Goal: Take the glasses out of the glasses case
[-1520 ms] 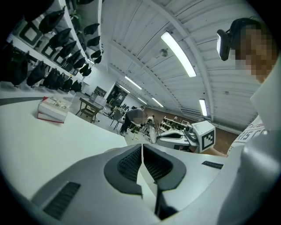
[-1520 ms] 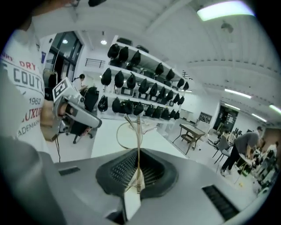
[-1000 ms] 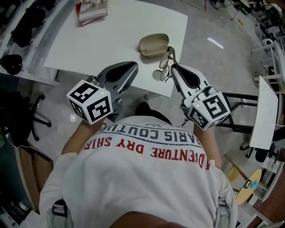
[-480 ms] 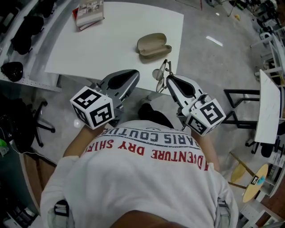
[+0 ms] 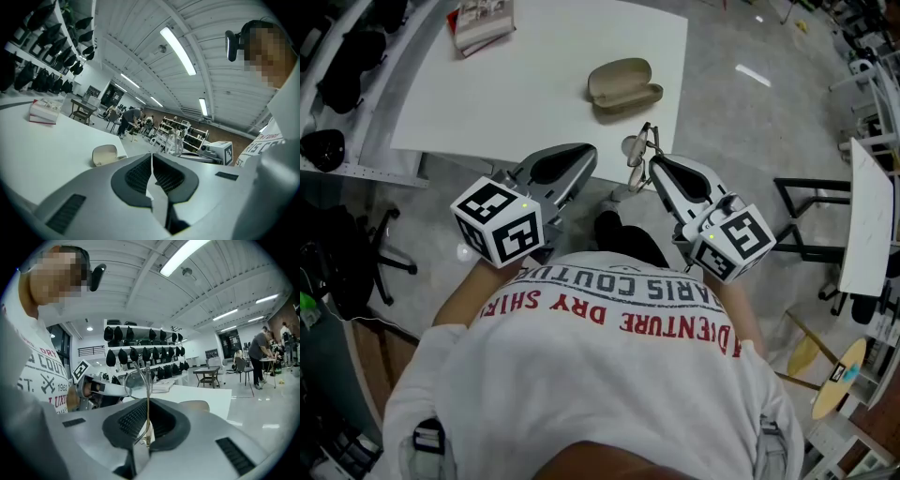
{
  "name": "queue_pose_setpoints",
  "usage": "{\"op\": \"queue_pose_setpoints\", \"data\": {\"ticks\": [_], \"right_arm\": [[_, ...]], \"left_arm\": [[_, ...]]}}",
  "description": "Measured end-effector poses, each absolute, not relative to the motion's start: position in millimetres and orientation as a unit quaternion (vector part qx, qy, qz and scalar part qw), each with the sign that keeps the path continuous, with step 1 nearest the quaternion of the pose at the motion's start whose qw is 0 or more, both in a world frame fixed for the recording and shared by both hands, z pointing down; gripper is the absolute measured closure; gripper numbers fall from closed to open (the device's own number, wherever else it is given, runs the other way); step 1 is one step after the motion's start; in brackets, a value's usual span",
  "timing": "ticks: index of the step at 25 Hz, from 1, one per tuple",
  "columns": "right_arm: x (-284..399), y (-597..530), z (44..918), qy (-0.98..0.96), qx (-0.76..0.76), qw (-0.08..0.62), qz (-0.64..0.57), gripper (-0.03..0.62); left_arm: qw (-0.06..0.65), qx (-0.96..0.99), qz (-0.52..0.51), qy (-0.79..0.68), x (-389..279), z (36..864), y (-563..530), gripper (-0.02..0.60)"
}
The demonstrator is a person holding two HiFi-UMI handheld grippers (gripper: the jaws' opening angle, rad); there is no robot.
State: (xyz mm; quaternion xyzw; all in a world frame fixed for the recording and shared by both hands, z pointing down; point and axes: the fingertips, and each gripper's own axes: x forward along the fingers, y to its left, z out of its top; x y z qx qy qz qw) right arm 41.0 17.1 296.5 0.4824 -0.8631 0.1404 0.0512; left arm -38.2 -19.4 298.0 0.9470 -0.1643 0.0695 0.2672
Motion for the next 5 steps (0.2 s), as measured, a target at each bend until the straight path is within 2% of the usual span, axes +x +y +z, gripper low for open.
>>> {"op": "queue_pose_setpoints", "data": {"ticks": [5], "right_arm": [[44.7,12.8,301.0,-0.863,0.483,0.056,0.138,0.563]], "left_arm": [[0.267,0.947,0.075,-0.165,-35.1,303.2,-24.3,0.546]]}}
